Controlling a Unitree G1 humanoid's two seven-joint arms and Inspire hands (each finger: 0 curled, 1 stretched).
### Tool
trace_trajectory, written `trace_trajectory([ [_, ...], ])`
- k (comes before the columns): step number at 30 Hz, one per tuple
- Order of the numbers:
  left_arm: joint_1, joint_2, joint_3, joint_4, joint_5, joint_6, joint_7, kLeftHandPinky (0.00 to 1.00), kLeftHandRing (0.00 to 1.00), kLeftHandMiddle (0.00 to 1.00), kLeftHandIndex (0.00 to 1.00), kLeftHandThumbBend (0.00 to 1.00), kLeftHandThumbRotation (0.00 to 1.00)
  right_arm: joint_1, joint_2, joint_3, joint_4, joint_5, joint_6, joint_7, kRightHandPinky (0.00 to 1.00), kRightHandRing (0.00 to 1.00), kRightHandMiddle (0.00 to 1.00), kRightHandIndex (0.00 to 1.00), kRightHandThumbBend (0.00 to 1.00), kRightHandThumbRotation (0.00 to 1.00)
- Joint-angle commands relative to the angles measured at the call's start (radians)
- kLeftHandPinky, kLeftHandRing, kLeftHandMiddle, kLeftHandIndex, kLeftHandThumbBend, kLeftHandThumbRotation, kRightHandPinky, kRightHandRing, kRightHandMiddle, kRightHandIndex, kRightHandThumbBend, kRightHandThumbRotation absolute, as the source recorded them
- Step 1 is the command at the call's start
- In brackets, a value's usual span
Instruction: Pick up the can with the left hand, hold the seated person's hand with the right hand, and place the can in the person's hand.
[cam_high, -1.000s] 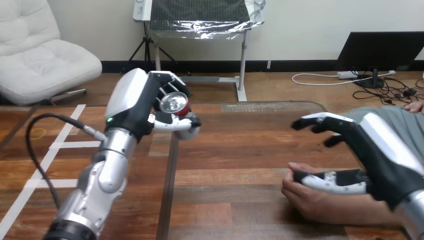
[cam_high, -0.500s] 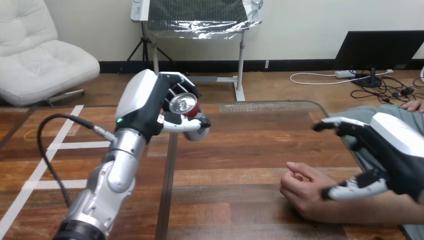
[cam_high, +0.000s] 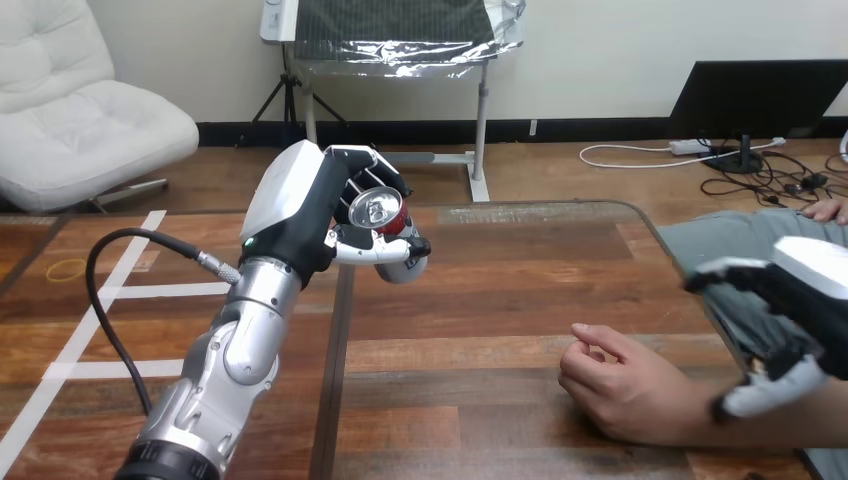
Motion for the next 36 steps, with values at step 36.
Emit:
trace_trajectory([
  [36,-0.074,0.007,0.012,-0.072,0.015,-0.014,0.007,0.37,0.42,0.48,0.5,0.63,0.0,-0.297,-0.135,0.243,0.272,-0.128,-0.074,0.204,0.91,0.94,0.94,0.88,0.83,0.07],
])
